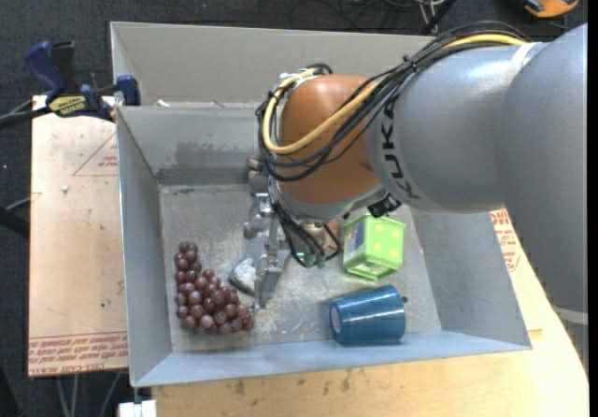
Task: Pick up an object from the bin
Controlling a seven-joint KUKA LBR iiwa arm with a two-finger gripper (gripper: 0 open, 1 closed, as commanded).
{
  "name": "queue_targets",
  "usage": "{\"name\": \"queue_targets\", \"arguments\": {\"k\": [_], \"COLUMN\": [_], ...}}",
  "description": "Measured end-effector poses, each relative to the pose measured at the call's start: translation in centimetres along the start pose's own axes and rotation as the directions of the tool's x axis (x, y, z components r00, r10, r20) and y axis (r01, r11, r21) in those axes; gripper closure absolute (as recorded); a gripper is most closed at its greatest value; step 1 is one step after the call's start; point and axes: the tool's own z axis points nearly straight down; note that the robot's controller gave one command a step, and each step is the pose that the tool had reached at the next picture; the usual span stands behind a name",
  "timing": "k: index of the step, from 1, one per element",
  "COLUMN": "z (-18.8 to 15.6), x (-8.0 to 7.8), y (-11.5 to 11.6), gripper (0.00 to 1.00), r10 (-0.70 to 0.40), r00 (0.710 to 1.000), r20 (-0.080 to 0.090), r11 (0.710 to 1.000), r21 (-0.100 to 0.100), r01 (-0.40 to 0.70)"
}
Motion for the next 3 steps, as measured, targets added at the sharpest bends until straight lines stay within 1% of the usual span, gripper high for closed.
{"name": "queue_targets", "arguments": {"k": [1,2,3], "z": [-0.4,-0.2,6.0], "x": [-0.2,-0.2,0.4], "y": [-0.1,-0.1,-0.1], "gripper": [0.00,0.00,1.00], "r10": [0.003,0.010,-0.324], "r00": [1.000,1.000,0.946], "r20": [0.007,0.010,0.014], "r11": [1.000,1.000,0.946], "r21": [-0.001,-0.002,0.001], "r01": [-0.002,-0.010,0.324]}}
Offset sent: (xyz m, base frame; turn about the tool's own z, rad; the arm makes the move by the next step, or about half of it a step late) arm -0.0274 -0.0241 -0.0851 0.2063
